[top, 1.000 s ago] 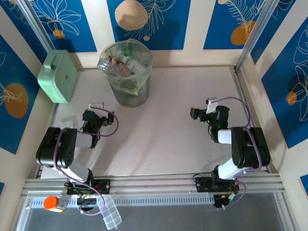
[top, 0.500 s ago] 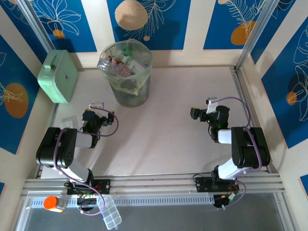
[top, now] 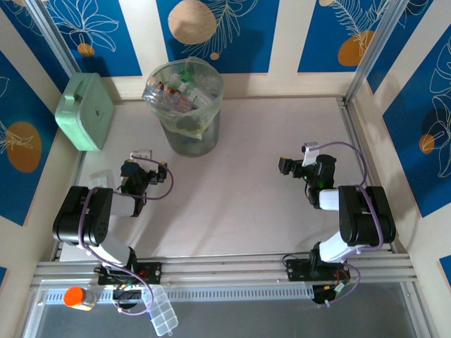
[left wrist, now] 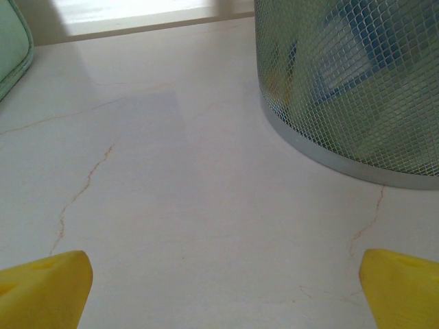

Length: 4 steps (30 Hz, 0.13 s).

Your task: Put the plastic bottles in the bin

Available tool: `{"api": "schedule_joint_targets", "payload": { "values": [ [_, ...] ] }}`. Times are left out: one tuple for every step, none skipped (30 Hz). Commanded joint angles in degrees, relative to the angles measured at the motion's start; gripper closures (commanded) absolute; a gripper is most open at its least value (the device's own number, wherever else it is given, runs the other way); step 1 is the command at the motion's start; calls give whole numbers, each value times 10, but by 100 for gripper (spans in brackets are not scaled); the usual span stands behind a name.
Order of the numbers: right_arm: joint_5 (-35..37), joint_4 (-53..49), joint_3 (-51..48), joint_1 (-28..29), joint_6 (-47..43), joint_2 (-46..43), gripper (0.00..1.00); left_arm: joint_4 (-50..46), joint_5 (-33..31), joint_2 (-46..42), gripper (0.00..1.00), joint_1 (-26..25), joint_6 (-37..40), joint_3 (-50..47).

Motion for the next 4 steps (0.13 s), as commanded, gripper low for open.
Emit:
{"api": "schedule_joint_targets", "payload": {
  "values": [
    [-11,2,8,-3,-8,-1,1,0,12,-7,1,8,8,11],
    [-11,3,8,-3,-8,-1,1,2,12,-7,1,8,8,9],
    [-11,2,8,-3,-8,-2,1,5,11,-8,1,8,9,7],
    [-11,3,8,-3,-8,-2,1,9,11,-9,1,8,9,5]
  ]
}}
